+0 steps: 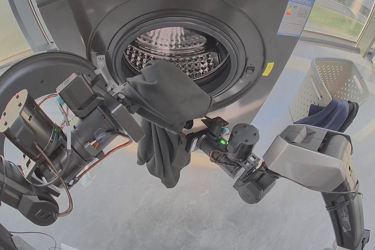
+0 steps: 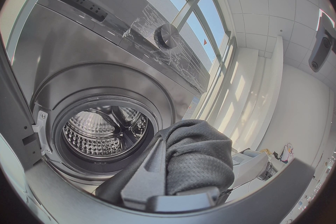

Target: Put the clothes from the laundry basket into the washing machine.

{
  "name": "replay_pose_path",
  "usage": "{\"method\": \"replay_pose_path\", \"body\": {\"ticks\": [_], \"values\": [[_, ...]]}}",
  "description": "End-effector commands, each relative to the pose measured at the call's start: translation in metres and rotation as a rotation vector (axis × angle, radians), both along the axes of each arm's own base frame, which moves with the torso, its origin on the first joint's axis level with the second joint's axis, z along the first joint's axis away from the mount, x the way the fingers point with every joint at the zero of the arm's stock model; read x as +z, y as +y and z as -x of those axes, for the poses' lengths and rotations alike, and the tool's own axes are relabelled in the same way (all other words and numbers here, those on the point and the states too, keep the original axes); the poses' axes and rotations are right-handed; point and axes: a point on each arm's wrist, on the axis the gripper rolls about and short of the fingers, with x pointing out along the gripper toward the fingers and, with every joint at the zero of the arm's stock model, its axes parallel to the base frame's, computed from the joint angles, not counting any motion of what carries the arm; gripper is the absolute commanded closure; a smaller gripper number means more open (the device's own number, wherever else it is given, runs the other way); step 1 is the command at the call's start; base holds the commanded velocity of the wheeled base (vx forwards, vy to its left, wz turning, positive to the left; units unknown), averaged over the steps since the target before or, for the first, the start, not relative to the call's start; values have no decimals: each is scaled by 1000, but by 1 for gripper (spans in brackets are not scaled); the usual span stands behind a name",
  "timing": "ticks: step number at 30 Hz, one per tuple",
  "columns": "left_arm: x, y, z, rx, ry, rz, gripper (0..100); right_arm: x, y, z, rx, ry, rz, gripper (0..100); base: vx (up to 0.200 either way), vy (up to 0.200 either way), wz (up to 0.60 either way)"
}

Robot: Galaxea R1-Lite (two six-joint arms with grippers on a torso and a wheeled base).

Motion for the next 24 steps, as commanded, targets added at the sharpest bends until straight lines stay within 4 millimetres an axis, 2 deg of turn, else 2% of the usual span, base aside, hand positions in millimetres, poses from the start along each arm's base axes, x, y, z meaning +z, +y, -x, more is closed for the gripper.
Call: {"method": "replay_pose_path", "body": {"ticks": [1, 6, 7, 15, 17, 20, 21, 22, 24], "values": [[-1, 0, 0, 1, 4, -2, 100, 15, 4, -11, -8, -56, -46, 0, 0, 0, 0], [0, 0, 0, 2, 4, -2, 100, 19, 5, -12, -10, -73, -64, 0, 0, 0, 0], [0, 0, 0, 2, 3, -1, 100, 20, 6, -12, -12, -76, -67, 100, 0, 0, 0], [-1, 1, -2, 10, 4, -2, 100, 25, 0, -13, -32, -79, -74, 100, 0, 0, 0], [-1, 2, -2, 14, 4, 0, 100, 28, -8, -14, -48, -79, -73, 100, 0, 0, 0], [-2, 7, -5, 44, 8, 2, 100, 47, -31, -11, -84, -80, -73, 100, 0, 0, 0], [-2, 7, -5, 44, 8, 2, 100, 47, -31, -11, -84, -80, -73, 100, 0, 0, 0], [-3, 14, -10, 79, 13, -1, 100, 60, -49, -3, -109, -76, -68, 100, 0, 0, 0], [-4, 16, -11, 87, 13, -3, 100, 65, -53, 0, -111, -78, -71, 100, 0, 0, 0]]}}
